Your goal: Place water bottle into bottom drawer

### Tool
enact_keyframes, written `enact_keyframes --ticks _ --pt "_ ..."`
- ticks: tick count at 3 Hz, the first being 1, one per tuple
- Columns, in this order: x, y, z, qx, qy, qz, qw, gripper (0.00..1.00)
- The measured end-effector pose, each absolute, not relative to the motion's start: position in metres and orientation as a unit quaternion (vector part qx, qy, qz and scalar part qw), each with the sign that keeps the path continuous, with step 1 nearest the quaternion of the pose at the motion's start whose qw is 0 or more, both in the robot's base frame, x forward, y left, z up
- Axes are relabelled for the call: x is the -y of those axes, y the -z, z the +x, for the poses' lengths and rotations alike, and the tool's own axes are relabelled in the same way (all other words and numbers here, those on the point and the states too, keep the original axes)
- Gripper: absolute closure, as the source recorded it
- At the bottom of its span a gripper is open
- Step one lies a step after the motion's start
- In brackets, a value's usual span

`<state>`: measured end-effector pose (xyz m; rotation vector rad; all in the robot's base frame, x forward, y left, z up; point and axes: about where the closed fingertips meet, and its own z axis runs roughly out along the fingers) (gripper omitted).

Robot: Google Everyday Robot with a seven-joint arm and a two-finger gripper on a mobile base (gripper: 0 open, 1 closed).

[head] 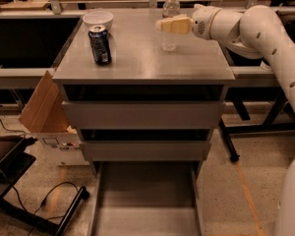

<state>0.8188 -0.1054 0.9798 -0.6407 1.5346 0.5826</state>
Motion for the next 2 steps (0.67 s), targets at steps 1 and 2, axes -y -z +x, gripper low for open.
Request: enact_keyframes --ticks 1,2 --pt "0.098 -0.967 0.843 -0.682 -0.234 -0.284 0.632 0.00" --pt "0.108 -0.945 0.878 -0.704 -0.198 -0.286 0.619 0.00"
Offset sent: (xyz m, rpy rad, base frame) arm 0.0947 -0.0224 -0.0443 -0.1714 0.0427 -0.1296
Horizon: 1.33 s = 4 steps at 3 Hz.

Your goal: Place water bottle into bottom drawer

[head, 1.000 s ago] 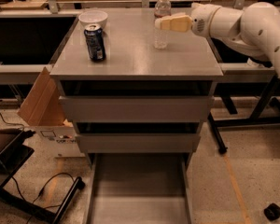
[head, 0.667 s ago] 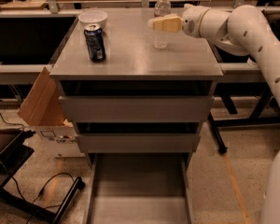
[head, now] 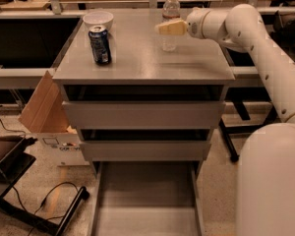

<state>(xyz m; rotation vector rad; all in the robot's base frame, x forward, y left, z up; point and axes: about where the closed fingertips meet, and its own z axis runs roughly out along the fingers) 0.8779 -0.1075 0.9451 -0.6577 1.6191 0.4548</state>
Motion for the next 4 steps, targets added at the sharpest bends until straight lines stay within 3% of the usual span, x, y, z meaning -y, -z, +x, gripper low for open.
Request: enact_keyframes --ticks 2,4 --pt "0.098 -0.951 0.906 -0.694 -0.220 -0.269 0.631 0.31" --pt "0.093 -0.951 0.907 -0.692 -0.222 -0.270 0.631 0.77"
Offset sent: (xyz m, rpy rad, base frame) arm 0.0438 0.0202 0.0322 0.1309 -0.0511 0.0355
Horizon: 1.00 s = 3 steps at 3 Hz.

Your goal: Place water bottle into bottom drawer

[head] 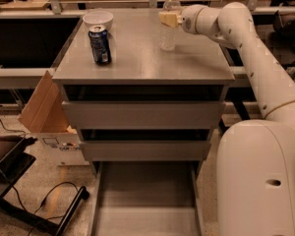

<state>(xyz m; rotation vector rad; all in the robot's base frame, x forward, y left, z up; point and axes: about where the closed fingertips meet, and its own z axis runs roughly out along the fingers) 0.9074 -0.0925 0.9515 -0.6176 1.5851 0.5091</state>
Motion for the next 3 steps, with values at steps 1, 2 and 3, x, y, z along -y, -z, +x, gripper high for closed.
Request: enact_keyframes --ticks 1,2,3 --pt "0.0890 -0.9500 0.9079 -0.692 -0.224 -0.271 0.630 0.99" --pt "0.0855 -0.9531 0.9080 -0.691 -0.225 -0.275 0.630 1.00" --pt "0.0849 -0.9538 0.9081 -0.690 -0.225 -0.276 0.630 1.00"
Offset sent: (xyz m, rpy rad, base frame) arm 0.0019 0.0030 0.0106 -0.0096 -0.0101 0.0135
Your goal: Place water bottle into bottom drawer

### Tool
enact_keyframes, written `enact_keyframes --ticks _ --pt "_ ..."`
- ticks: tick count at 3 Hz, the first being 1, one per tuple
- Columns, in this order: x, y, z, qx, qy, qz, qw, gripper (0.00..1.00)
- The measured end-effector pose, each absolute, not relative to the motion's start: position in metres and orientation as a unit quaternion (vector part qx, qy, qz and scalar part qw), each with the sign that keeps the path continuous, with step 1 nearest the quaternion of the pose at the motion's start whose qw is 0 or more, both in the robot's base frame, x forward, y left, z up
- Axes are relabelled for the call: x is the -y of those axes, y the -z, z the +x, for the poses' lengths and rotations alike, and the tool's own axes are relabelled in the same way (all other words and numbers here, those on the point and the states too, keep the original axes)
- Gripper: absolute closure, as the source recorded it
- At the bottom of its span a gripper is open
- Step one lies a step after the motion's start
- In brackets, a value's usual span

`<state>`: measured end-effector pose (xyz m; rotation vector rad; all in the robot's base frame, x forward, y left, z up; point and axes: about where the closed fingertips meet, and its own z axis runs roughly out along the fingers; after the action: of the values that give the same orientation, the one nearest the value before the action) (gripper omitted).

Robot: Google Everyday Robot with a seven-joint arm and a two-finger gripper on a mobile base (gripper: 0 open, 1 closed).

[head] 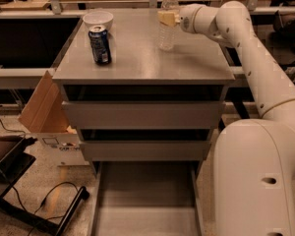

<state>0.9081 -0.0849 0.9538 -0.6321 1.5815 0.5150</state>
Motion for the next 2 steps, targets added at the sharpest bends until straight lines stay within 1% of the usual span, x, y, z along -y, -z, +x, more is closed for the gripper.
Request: enact_keyframes --ticks 1,2 --pt "0.089 -0.983 0.884 -0.682 -0.224 -0.277 0.639 1.00" --pt "0.104 -1.037 0.829 -0.659 -0.212 -0.276 0.667 1.00"
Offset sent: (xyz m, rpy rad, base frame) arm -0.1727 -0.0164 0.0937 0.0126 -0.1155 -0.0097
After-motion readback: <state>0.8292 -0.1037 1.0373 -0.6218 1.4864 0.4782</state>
